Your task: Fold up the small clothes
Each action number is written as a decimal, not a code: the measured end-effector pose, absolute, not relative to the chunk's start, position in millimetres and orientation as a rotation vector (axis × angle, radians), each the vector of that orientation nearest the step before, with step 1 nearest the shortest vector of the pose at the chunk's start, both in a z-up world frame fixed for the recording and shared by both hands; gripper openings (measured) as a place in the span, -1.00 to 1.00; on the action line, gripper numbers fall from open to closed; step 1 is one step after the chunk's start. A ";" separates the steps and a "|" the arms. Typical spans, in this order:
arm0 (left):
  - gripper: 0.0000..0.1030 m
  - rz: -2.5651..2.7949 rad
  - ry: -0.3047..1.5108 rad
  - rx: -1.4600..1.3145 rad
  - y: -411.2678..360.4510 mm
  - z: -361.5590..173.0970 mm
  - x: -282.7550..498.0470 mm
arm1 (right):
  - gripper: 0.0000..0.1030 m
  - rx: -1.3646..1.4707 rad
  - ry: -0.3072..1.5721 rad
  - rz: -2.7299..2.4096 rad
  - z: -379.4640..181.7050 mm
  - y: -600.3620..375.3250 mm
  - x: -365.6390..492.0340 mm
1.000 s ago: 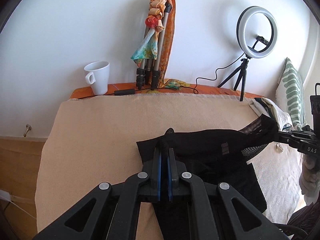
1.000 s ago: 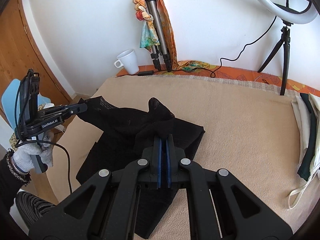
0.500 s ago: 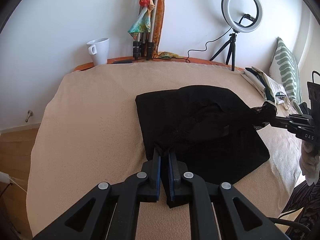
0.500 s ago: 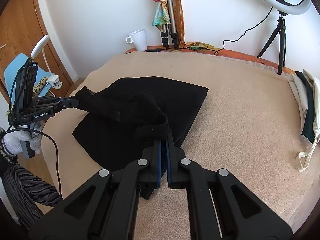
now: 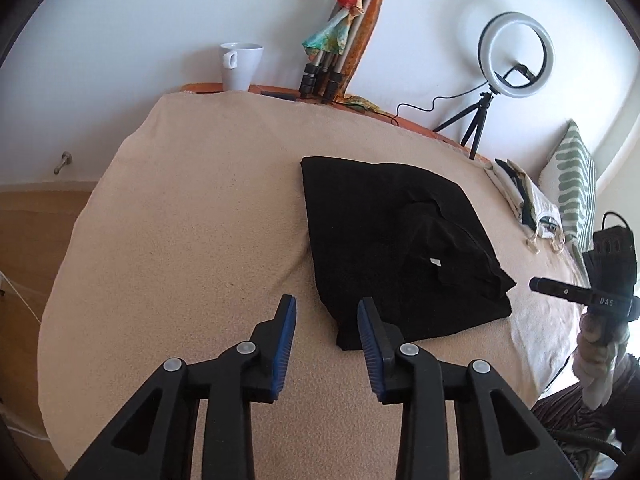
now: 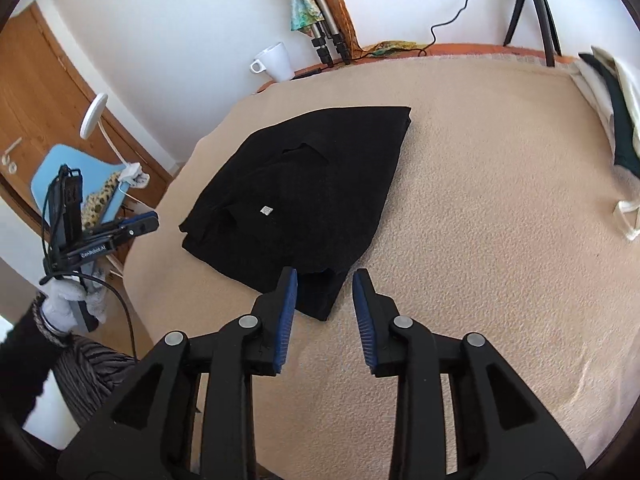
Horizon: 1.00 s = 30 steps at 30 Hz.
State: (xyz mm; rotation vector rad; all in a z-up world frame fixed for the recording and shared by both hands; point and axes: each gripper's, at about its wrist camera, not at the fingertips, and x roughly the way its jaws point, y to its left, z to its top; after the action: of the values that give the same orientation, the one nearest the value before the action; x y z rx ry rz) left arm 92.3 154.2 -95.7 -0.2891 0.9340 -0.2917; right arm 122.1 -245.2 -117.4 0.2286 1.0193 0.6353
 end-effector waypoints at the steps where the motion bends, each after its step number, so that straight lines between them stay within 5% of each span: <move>1: -0.32 -0.289 0.942 -0.329 156.7 -97.2 95.8 | -0.41 0.278 1.035 0.648 -120.6 -246.9 125.3; 5: -0.02 -0.283 0.979 -0.507 164.8 -109.7 110.0 | -0.41 0.378 1.089 0.633 -133.7 -249.9 140.5; 10: -0.02 -0.275 1.048 -0.708 173.7 -137.3 124.9 | -0.41 0.496 1.151 0.602 -153.2 -256.5 153.9; 13: -0.16 -0.281 1.070 -0.736 172.0 -144.1 127.8 | -0.41 0.506 1.163 0.593 -158.2 -255.4 156.5; 21: -0.87 -0.315 1.057 -0.686 162.5 -136.7 132.0 | -0.48 0.514 1.161 0.618 -158.3 -251.2 156.8; 26: -0.99 -0.322 1.033 -0.646 161.6 -130.9 131.5 | -0.83 0.501 1.141 0.643 -152.6 -249.3 154.5; 30: -1.00 -0.326 1.025 -0.654 164.3 -128.5 131.1 | -0.88 0.510 1.127 0.639 -148.9 -250.9 153.3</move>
State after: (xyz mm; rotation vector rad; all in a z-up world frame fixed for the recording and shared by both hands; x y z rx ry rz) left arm 131.1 164.3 -128.5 -0.6540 1.0250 -0.3265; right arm 153.3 -250.9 -148.9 0.5101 1.1269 0.6389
